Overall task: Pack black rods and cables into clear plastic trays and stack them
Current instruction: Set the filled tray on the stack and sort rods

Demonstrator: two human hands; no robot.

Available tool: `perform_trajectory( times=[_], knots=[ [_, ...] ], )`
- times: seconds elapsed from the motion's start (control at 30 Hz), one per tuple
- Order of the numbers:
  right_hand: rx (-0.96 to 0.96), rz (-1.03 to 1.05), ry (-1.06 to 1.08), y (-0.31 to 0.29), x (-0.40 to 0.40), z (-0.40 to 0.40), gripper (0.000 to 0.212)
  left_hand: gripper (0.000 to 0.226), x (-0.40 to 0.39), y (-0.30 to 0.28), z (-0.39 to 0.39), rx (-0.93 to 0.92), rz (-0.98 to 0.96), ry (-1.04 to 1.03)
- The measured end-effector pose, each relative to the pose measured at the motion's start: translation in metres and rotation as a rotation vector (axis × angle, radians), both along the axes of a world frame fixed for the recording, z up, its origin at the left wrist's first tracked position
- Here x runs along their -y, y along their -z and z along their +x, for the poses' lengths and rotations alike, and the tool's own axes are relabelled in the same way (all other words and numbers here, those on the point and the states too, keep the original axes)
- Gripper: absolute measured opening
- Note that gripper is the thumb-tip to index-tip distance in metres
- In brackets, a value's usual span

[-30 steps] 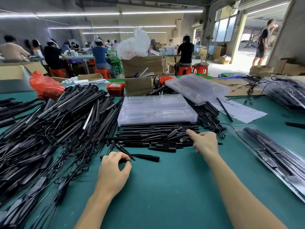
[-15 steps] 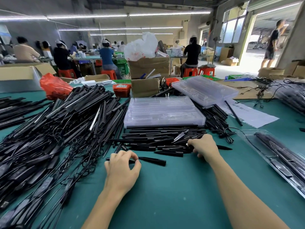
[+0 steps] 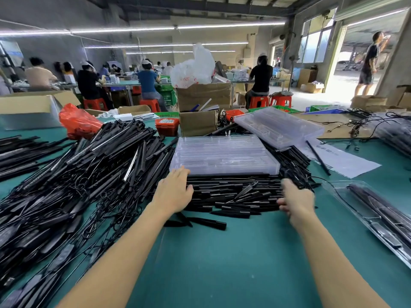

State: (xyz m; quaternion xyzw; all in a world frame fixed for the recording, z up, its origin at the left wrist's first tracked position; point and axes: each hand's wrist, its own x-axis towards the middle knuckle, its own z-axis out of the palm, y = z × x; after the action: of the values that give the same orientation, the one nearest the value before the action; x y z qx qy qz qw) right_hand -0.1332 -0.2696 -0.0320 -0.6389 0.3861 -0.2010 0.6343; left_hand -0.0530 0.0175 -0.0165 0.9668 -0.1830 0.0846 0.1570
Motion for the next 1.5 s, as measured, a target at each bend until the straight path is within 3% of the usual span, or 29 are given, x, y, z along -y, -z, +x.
perform_trajectory(
  times=[0.1,0.17,0.27,0.37,0.5,0.63,0.83,1.13,1.5],
  knots=[
    [0.177,0.258,0.270,-0.005,0.025,-0.021,0.019,0.057,-0.006,-0.005,0.022,-0.081,0.126,-0.030],
    [0.341,0.402,0.421,-0.004,0.036,-0.033,0.027,0.059,-0.007,-0.005,0.034,-0.140,0.138,-0.042],
    [0.459,0.296,0.596,-0.002,0.027,-0.048,0.024,0.059,-0.006,-0.003,0.048,-0.241,0.188,-0.054],
    [0.498,0.070,0.406,0.007,-0.002,-0.051,0.016,0.056,-0.001,-0.002,0.058,-0.224,0.253,-0.086],
    [0.468,-0.168,-0.133,0.010,-0.044,-0.039,0.011,0.047,0.005,-0.002,0.067,-0.186,0.308,-0.124],
    [0.385,-0.223,-0.420,0.024,-0.071,-0.031,0.014,0.031,0.012,-0.003,0.075,-0.144,0.222,-0.165],
    [0.339,-0.207,-0.527,0.036,-0.063,-0.030,0.012,0.005,0.019,-0.005,0.081,-0.069,0.109,-0.204],
    [0.354,-0.185,-0.565,0.039,-0.060,-0.029,0.009,0.015,0.014,-0.018,0.085,-0.190,-0.162,-0.252],
    [0.387,-0.193,-0.602,0.042,-0.059,-0.029,0.007,0.016,0.012,-0.023,0.096,-0.193,-0.161,-0.255]
  ],
)
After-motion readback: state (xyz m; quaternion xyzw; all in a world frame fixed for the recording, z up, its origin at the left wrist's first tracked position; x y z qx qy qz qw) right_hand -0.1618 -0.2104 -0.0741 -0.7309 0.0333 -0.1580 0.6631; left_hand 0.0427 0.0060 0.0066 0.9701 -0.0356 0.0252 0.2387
